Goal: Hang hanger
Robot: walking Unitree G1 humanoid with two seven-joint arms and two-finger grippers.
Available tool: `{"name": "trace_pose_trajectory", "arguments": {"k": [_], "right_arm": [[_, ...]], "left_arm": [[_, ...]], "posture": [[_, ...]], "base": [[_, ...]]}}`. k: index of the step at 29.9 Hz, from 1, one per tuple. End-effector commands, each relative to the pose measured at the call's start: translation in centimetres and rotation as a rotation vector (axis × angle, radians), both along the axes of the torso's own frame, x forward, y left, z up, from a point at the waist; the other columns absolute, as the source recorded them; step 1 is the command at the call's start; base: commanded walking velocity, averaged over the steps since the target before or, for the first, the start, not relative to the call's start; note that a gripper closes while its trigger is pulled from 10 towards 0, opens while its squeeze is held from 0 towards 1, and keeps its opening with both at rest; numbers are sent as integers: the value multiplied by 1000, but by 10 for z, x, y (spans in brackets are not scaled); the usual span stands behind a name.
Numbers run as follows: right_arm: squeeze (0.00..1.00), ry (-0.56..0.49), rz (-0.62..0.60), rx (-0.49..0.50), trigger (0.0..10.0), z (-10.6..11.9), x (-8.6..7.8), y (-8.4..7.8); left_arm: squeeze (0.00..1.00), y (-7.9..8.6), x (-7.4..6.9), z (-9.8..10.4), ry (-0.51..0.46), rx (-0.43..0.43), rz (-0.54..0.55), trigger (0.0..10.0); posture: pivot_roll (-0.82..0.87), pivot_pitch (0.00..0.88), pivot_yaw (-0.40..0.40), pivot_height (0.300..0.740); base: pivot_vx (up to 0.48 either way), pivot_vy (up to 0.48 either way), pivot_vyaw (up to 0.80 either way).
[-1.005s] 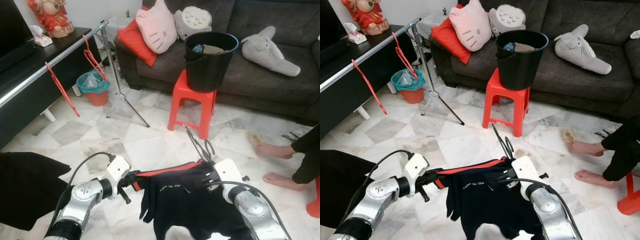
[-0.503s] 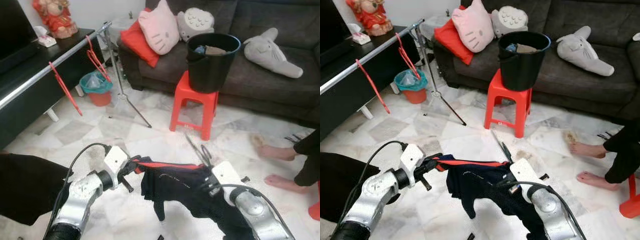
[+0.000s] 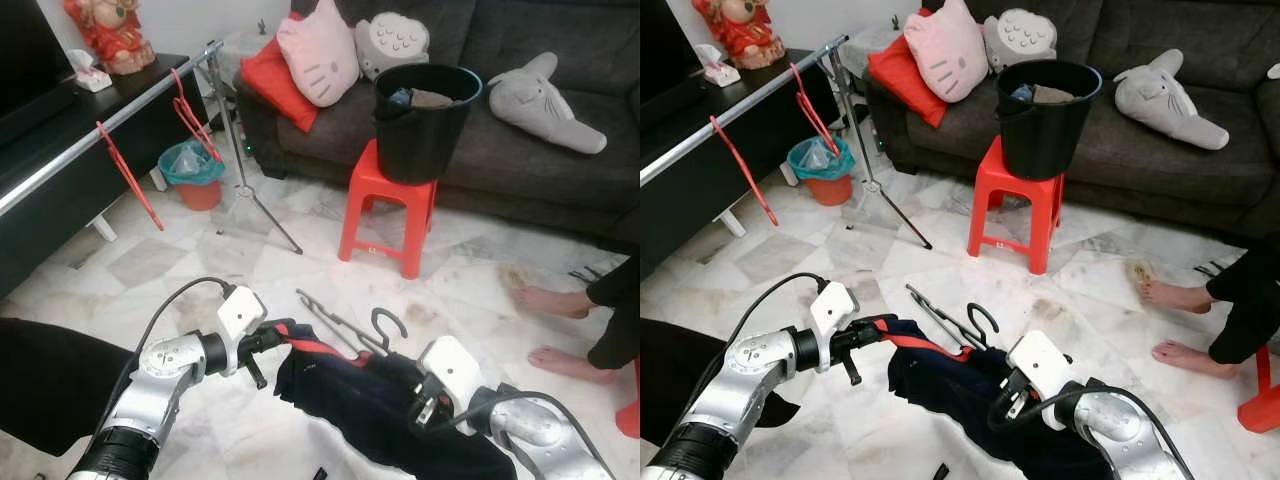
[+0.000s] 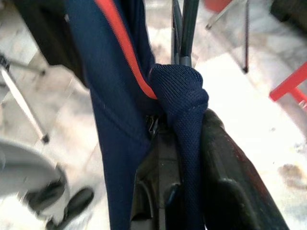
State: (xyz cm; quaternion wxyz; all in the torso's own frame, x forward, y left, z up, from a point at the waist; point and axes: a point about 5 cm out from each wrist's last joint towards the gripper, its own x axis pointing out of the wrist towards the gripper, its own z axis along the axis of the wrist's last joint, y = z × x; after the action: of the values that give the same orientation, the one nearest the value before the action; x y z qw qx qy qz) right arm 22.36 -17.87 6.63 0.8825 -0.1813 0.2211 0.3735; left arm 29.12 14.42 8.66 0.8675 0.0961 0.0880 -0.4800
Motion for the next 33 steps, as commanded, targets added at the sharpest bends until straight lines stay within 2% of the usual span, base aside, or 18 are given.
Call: {"name": "trace_pose_trajectory", "arguments": {"k": [1, 2, 6, 7, 8, 17, 19, 23, 24, 33], "right_arm": [[0, 15, -5, -33, 10000, -1, -1, -4], [0, 42, -11, -96, 10000, -6, -2, -13], [0, 81, -57, -238, 10000, -13, -2, -34], [0, 81, -57, -238, 10000, -13, -2, -34], [0, 100, -95, -276, 10000, -14, 0, -43], [0, 152, -41, -351, 10000, -19, -7, -51], [0, 192, -10, -467, 10000, -29, -15, -61], [0, 202, -21, -477, 10000, -33, -16, -63], [0, 207, -26, -490, 10000, -35, -17, -65], [0, 253, -39, -485, 10000, -51, -24, -64]], "left_arm": [[0, 2, 1, 1, 12, 13, -13, 10000], [0, 2, 0, 1, 15, 27, -27, 10000], [0, 7, 0, 4, 10, 53, -42, 10000], [0, 7, 0, 4, 10, 53, -42, 10000], [0, 9, 1, 6, -2, 59, -32, 10000], [0, 14, 6, 11, -34, 61, 6, 10000], [0, 17, 13, 22, -93, 39, 56, 10000], [0, 20, 17, 30, -138, 45, 81, 10000], [0, 23, 20, 37, -178, 39, 112, 10000], [0, 21, 27, 59, -288, -70, 181, 10000]], "posture": [[-74, 61, 81, 740], [-74, 67, 81, 740], [-68, 71, 81, 740], [-68, 71, 81, 740], [-66, 70, 80, 740], [-62, 71, 79, 740], [-60, 71, 78, 740], [-60, 70, 78, 740], [-59, 71, 78, 740], [-56, 72, 77, 740]], "base": [[0, 0, 0], [0, 0, 0], [0, 0, 0], [0, 0, 0], [0, 0, 0], [0, 0, 0], [0, 0, 0], [0, 0, 0], [0, 0, 0], [0, 0, 0]]}}
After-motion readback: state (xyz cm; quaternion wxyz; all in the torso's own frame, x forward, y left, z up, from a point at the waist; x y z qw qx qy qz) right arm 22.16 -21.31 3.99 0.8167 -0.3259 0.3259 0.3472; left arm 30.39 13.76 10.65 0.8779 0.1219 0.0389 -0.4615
